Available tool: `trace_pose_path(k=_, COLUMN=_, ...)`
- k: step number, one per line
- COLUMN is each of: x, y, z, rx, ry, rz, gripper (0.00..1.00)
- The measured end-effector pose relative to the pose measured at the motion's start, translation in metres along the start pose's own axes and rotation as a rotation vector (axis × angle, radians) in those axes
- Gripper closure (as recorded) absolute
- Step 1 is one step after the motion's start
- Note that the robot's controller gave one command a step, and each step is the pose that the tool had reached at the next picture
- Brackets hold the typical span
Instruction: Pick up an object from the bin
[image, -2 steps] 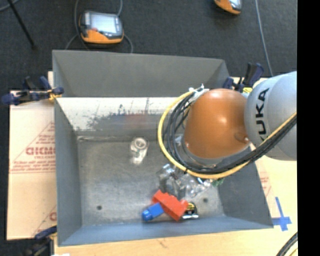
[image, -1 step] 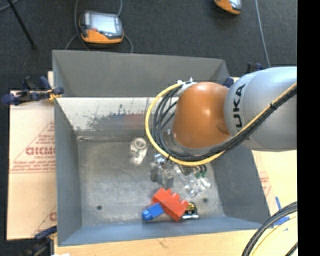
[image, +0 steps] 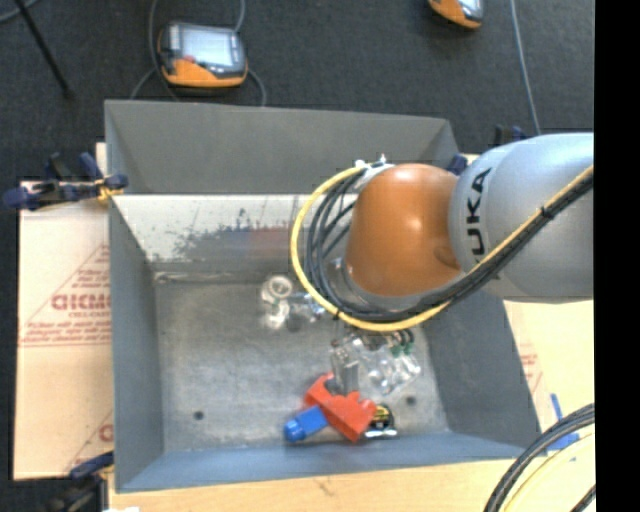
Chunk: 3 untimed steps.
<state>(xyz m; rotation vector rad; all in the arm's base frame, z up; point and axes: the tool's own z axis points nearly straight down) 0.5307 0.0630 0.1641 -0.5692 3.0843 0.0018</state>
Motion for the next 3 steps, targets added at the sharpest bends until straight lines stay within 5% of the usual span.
trace_pose_path(k=1, x=0.050, y=0.016, z=0.087, rx=0.004, ry=-0.012, rz=-0.150, gripper=0.00)
trace_pose_path(k=2, x=0.052, y=0.016, z=0.087, rx=0.001, ry=-0.003, rz=-0.148, gripper=1.00)
trace_pose_path(k=3, x=0.044, y=0.003, z=-0.062, rx=0.004, ry=-0.006, rz=-0.139, gripper=1.00)
